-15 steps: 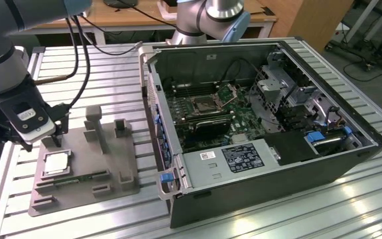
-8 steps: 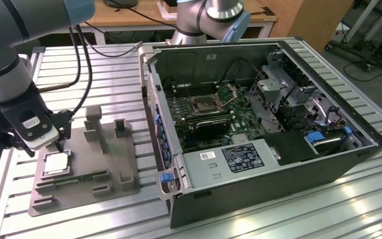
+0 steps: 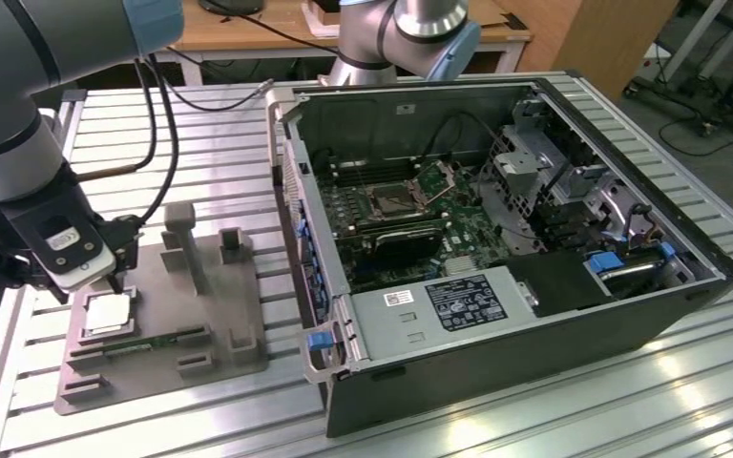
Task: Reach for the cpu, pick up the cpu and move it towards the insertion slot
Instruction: 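Pick up the cpu and move it towards the insertion slot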
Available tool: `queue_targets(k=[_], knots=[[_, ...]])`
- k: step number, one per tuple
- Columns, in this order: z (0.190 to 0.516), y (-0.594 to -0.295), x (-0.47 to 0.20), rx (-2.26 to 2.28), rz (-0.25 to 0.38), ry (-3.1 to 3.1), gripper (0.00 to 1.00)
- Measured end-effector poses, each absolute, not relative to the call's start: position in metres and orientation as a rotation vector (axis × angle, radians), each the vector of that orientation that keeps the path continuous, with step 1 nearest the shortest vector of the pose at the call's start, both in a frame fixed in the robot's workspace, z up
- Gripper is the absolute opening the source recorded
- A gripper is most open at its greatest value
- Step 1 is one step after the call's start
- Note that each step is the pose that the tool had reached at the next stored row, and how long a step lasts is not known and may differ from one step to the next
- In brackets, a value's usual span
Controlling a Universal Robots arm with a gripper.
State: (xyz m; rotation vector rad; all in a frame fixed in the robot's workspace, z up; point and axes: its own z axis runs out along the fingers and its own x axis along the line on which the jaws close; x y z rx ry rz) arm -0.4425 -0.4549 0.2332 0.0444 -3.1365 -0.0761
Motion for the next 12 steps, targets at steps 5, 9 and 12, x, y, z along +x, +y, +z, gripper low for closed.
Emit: queue_targets(k=[5, 9, 12], knots=[[0.2296, -0.4560, -0.4425, 0.044, -0.076, -3.136, 0.58], [0.2280, -0.4565, -0.4425, 0.044, -0.076, -3.136, 0.58], [0.2280, -0.4565, -0.4425, 0.044, -0.076, -3.136, 0.58]])
